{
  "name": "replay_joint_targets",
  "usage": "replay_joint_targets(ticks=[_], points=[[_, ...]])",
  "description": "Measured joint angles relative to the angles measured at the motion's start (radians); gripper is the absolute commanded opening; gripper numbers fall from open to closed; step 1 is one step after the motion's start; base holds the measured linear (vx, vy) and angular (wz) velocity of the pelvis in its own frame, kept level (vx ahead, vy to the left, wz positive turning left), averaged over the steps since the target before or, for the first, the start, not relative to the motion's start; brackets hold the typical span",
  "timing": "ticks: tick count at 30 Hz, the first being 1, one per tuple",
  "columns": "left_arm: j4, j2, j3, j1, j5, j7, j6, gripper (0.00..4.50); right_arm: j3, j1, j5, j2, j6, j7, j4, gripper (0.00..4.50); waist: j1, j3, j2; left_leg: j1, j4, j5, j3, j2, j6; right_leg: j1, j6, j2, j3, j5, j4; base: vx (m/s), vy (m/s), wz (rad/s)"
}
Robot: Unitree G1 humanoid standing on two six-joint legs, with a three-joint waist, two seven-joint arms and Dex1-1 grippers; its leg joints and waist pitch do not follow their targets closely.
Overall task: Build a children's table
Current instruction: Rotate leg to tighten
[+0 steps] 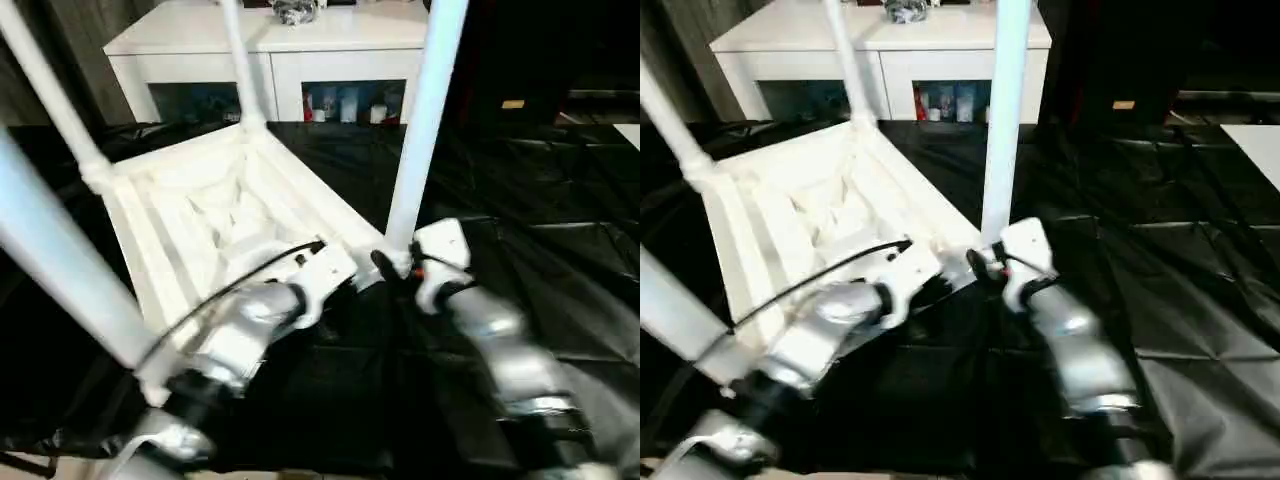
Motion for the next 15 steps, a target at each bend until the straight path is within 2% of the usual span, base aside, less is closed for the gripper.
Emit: replay_joint_targets(ticks=[2, 7, 11, 15], points=[[-0.026, 0.067, 0.002, 0.028, -0.042, -0.106, -0.045, 0.00, 0.012, 0.063, 0.047, -0.101, 0.002, 0.156, -0.060, 4.10, 0.006, 0.000, 0.000, 0.000, 0.000, 0.000, 0.000, 0.000, 0.000, 0.001, 0.001, 0.000, 0.000, 0.006, 0.000, 0.000, 0.000, 0.00], [-0.075, 0.196, 0.007, 0.067, -0.133, -0.337, -0.089, 0.00, 0.020, 0.116, 0.139, -0.214, 0.043, 0.363, -0.124, 4.10, 0.020, -0.002, 0.003, 0.000, 0.000, 0.000, 0.001, 0.003, 0.000, -0.001, -0.003, 0.001, -0.001, 0.009, 0.001, 0.044, -0.008, 0.00], [-0.090, 0.219, -0.001, 0.069, -0.165, -0.434, -0.088, 0.00, 0.035, 0.097, 0.148, -0.201, 0.050, 0.395, -0.121, 4.10, 0.053, -0.002, 0.003, -0.002, 0.001, 0.000, 0.004, 0.002, 0.001, -0.002, -0.005, -0.001, -0.001, 0.008, 0.001, 0.000, 0.000, 0.00], [-0.095, 0.237, -0.018, 0.068, -0.173, -0.465, -0.099, 0.00, 0.044, 0.086, 0.158, -0.201, 0.048, 0.414, -0.118, 4.10, 0.064, -0.001, 0.001, -0.002, 0.004, -0.001, 0.006, 0.002, 0.000, -0.001, -0.006, -0.002, 0.001, 0.008, 0.002, 0.000, 0.000, 0.00]])
